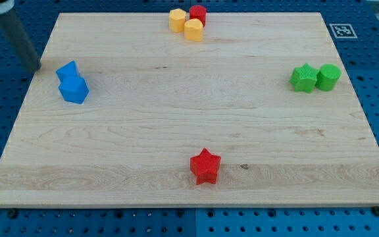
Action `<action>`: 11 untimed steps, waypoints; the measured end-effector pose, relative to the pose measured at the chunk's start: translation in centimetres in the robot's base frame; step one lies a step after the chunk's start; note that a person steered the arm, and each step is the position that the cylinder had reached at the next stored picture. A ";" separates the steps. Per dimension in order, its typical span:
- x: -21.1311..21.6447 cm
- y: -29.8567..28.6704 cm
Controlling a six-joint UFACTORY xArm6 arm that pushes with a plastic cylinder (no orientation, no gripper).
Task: Separate the blue triangle from the blue cube
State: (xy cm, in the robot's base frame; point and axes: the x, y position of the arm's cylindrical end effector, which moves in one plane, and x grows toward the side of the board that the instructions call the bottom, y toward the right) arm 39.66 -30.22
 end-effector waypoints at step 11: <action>-2.7 9.0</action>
